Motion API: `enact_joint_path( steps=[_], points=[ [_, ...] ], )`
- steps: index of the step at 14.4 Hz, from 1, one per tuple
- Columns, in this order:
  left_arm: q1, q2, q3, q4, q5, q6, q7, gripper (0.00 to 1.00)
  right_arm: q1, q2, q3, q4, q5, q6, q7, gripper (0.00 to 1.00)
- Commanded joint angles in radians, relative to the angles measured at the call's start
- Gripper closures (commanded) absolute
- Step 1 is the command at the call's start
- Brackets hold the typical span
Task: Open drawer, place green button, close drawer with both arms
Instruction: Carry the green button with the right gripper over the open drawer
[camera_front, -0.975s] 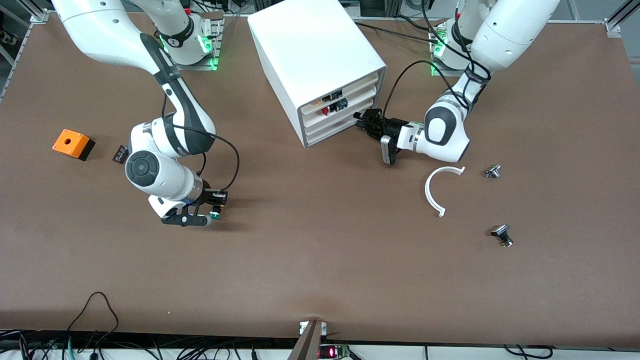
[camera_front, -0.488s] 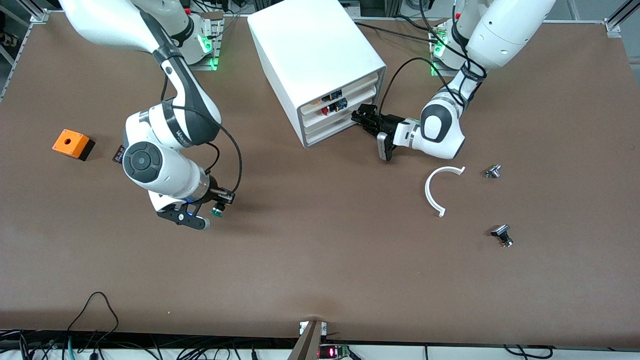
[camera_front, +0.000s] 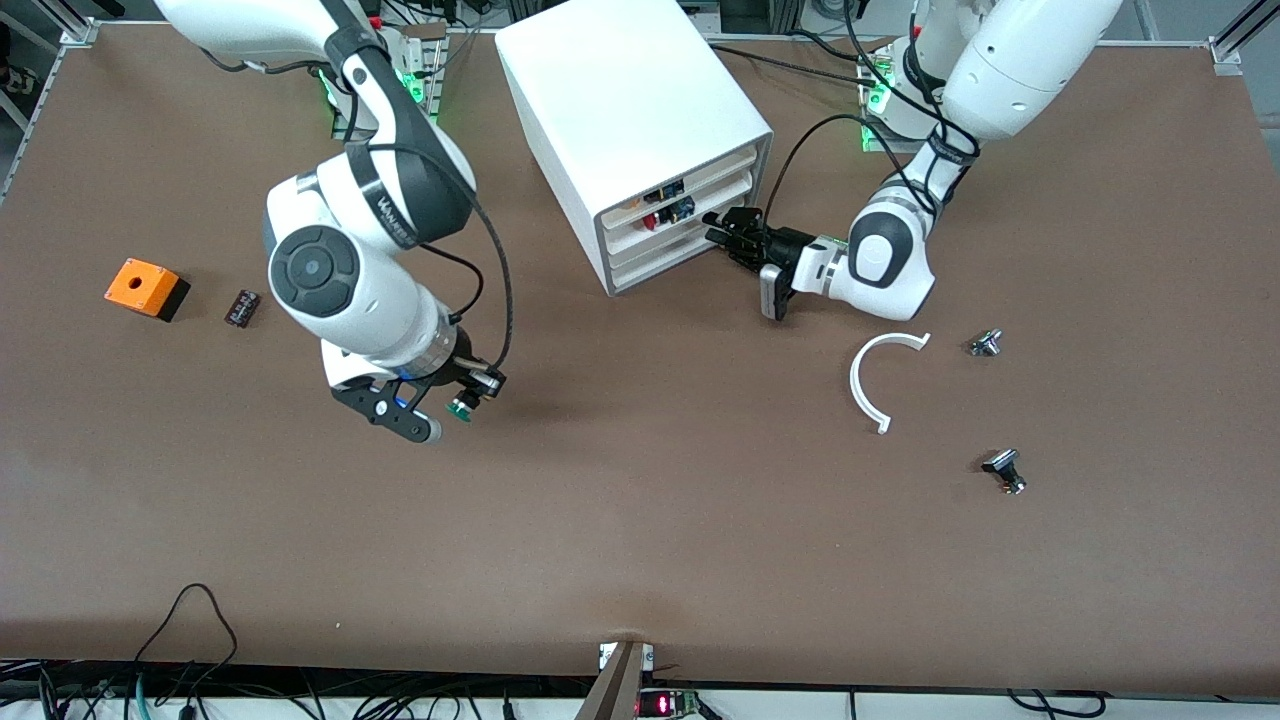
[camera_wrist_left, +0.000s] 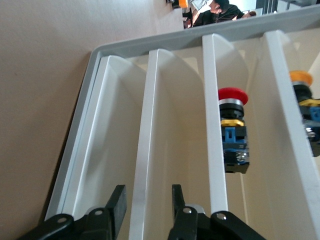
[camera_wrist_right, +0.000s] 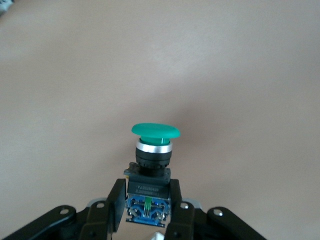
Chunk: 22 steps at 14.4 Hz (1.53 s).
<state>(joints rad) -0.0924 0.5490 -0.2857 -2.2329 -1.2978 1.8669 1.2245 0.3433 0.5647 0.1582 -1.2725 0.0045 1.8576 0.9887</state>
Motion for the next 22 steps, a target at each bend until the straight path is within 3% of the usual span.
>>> enact_joint_path(
  steps=[1,6,7,8,9,15,22],
  points=[
    [-0.025,0.015,-0.01,-0.011,-0.004,0.046,0.052,0.63,0.039,0.012,-0.005,0.065,0.009,-0.028,0.097,1.0],
    [-0.044,0.048,-0.015,-0.019,-0.049,0.075,0.108,0.67,0.082,0.017,-0.005,0.1,0.011,-0.026,0.197,1.0],
    [-0.044,0.052,-0.015,-0.021,-0.051,0.075,0.124,0.76,0.088,0.017,-0.005,0.105,0.009,-0.026,0.212,1.0],
    [-0.044,0.052,-0.015,-0.019,-0.052,0.075,0.145,0.94,0.094,0.017,-0.005,0.113,0.011,-0.026,0.223,1.0],
    [-0.044,0.052,-0.013,-0.019,-0.052,0.075,0.15,1.0,0.095,0.018,-0.005,0.116,0.011,-0.023,0.238,1.0],
    [0.003,0.034,-0.006,-0.007,-0.008,0.063,0.151,1.0,0.135,0.021,-0.005,0.15,0.012,0.035,0.385,1.0],
    [0.01,0.055,0.057,0.215,0.126,0.074,0.02,1.0,0.216,0.032,-0.006,0.167,0.038,0.103,0.628,1.0]
  ],
)
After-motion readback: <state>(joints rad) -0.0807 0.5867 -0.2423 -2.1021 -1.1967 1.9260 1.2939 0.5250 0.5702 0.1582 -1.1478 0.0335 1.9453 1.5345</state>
